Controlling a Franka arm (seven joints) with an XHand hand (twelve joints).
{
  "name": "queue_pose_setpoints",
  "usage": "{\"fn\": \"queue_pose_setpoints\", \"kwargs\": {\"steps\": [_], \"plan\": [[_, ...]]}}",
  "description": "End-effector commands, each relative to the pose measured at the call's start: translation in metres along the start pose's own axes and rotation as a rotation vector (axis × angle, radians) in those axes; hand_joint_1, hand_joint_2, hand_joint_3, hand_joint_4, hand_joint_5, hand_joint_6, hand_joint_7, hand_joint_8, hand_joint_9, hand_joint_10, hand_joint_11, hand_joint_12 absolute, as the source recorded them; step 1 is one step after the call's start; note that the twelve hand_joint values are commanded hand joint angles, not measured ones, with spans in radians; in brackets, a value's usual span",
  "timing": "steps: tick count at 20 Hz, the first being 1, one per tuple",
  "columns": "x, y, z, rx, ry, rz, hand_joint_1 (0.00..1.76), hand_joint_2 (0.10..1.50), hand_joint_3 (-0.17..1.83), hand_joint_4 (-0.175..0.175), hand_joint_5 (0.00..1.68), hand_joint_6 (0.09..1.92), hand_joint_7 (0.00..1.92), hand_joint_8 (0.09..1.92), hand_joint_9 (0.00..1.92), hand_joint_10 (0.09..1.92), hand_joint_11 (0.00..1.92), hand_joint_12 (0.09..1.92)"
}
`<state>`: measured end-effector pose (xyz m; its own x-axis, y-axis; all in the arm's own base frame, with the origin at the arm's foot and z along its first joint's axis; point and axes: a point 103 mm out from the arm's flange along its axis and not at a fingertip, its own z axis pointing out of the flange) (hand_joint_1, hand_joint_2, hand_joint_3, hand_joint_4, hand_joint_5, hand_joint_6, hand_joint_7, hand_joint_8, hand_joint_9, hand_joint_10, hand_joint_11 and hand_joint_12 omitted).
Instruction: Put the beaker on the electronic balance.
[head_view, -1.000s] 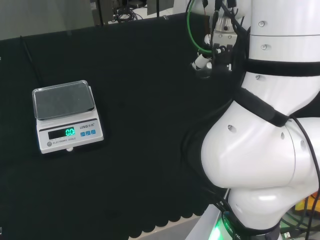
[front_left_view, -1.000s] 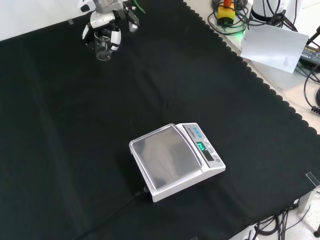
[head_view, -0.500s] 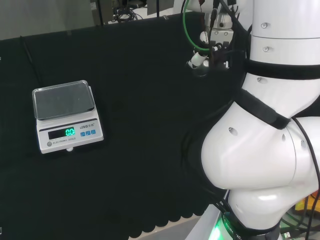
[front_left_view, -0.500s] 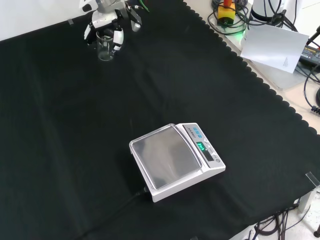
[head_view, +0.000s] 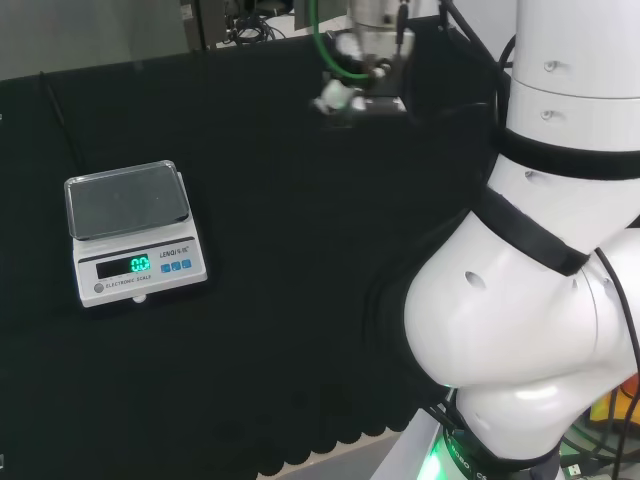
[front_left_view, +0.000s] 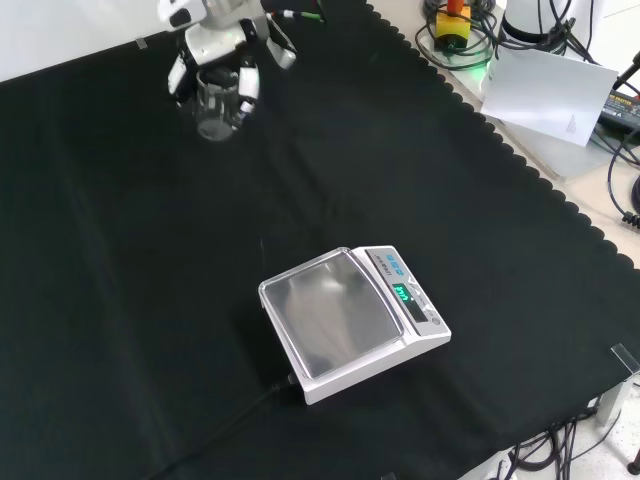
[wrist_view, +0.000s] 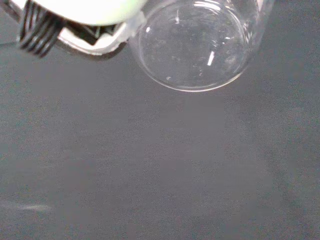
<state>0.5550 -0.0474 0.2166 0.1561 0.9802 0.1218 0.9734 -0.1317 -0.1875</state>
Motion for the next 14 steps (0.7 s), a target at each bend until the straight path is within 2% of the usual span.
{"fn": "queue_pose_setpoints", "kwargs": {"steps": [1,4,6,14], "plan": [[0.147,-0.026,0.016,0.066,-0.029,-0.231,1.15,0.81,0.67,-0.175,0.94,1.21,0.85,1.53,1.27,1.13,1.36,1.00],[0.189,-0.035,0.032,0.098,-0.042,-0.304,1.15,0.81,0.67,-0.175,0.94,1.21,0.85,1.53,1.27,1.13,1.36,1.00],[0.209,-0.040,0.040,0.112,-0.047,-0.337,1.15,0.81,0.67,-0.175,0.95,1.21,0.85,1.53,1.27,1.13,1.36,1.00],[0.248,-0.045,0.063,0.163,-0.061,-0.392,1.15,0.80,0.68,-0.175,0.95,1.21,0.85,1.52,1.27,1.12,1.35,1.00]]}}
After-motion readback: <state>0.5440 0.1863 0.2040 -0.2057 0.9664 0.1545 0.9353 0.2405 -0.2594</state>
